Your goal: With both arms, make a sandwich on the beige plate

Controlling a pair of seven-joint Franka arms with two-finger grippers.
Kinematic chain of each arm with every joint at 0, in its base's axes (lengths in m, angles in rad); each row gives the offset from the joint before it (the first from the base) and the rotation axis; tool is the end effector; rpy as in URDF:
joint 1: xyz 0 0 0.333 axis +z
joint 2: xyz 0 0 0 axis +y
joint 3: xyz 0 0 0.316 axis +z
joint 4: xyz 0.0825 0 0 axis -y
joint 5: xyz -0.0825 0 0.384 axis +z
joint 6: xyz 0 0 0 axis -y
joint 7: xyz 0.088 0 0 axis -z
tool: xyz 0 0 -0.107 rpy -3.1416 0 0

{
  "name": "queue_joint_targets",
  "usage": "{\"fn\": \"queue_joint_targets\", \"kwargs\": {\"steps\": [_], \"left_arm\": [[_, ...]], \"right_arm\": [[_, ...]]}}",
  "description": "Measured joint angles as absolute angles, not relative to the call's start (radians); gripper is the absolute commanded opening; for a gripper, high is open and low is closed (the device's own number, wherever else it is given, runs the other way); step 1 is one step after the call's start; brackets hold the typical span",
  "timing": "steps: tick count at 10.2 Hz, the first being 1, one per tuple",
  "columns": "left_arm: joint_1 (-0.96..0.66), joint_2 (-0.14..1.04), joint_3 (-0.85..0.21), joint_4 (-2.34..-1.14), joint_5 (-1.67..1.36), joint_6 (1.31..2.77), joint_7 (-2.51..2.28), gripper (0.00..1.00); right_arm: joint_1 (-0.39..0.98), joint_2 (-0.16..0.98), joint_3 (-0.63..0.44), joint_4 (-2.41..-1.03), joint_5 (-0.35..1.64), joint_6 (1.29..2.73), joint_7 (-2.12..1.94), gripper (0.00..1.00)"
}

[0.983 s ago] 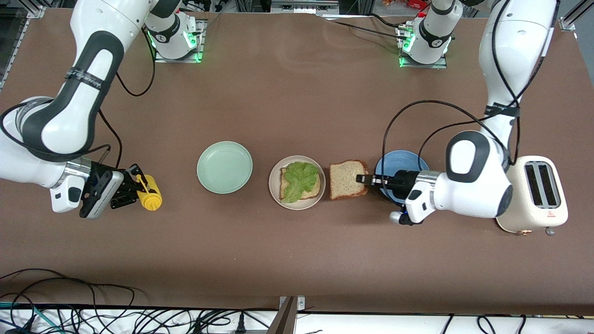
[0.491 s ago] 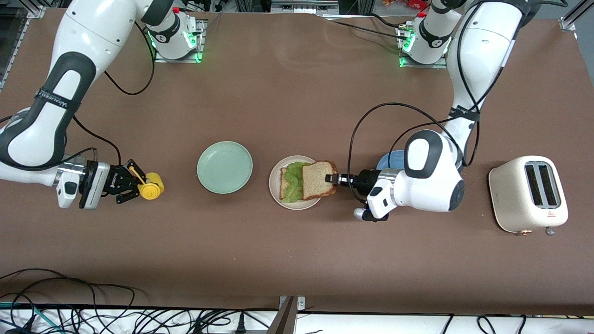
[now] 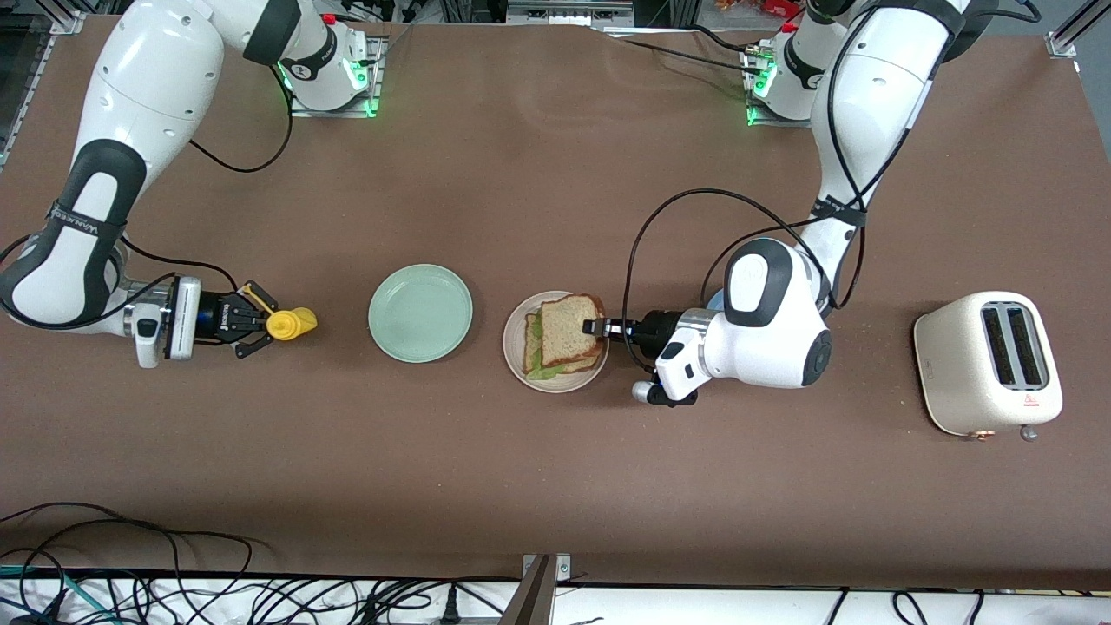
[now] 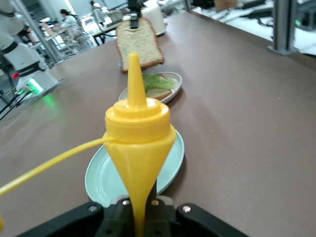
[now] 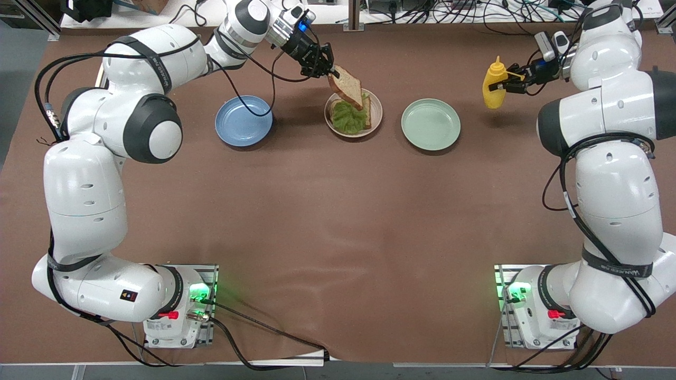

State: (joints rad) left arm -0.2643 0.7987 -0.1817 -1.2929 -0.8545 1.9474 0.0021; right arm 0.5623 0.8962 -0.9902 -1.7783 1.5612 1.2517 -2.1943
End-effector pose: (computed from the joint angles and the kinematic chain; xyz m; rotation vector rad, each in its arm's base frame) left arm 0.6638 -0.3357 0.2894 2.2634 -0.0053 -0.3916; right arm 0.6070 -0.0515 0.2154 -1.6927 -1.2816 -0.7287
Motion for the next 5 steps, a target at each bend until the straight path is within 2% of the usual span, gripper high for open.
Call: {"fn": "queue_joint_targets", "kwargs": {"steps": [5], "left_arm": [[-0.31, 0.841, -0.182, -1.293, -0.857, 2.049, 0.002, 0.0]], "right_arm": [[0.521, 0.897, -0.913, -1.851, 1.579, 1.232, -2.408, 0.0]]}}
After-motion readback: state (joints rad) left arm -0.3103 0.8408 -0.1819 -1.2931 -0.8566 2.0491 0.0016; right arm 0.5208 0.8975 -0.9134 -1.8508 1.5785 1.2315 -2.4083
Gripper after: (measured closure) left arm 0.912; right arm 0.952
